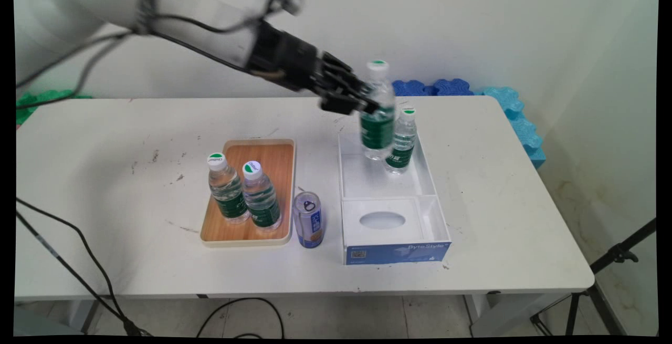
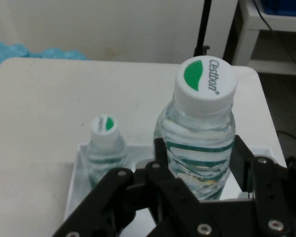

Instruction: Place the picked object on the tray

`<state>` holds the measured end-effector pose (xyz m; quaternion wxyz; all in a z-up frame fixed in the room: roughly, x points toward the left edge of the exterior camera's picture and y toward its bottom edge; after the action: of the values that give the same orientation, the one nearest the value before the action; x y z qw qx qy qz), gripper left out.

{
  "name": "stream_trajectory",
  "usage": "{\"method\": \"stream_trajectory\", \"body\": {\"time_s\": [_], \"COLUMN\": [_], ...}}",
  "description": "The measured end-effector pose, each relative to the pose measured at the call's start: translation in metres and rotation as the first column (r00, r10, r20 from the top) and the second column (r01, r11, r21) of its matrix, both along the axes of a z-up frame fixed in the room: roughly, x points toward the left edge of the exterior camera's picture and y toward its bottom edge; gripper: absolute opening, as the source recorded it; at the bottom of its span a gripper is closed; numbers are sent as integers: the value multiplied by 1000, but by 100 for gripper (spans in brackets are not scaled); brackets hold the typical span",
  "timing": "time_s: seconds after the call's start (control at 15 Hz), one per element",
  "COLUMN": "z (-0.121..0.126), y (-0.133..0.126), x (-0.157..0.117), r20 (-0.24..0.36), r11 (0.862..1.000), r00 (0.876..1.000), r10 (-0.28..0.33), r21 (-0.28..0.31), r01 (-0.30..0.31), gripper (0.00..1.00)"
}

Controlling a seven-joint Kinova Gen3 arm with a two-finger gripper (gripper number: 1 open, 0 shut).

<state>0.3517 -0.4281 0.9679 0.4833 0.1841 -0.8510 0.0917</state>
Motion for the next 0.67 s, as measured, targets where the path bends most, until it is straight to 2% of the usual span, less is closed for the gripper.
{"method": "stream_trajectory", "body": {"time_s": [0.13, 0.33, 0.47, 0.67], "z": [21, 33, 29, 10], "y": [10, 15, 16, 22], "x": [37, 84, 112, 150], "r20": [21, 70, 107, 166], "r11": [1000, 999, 999, 999], "r00": [1000, 997, 993, 985], "r10": [-7, 23, 44, 54], "r21": [-19, -28, -18, -8], "r01": [8, -21, -43, -53], "gripper": [0, 0, 0, 0]}}
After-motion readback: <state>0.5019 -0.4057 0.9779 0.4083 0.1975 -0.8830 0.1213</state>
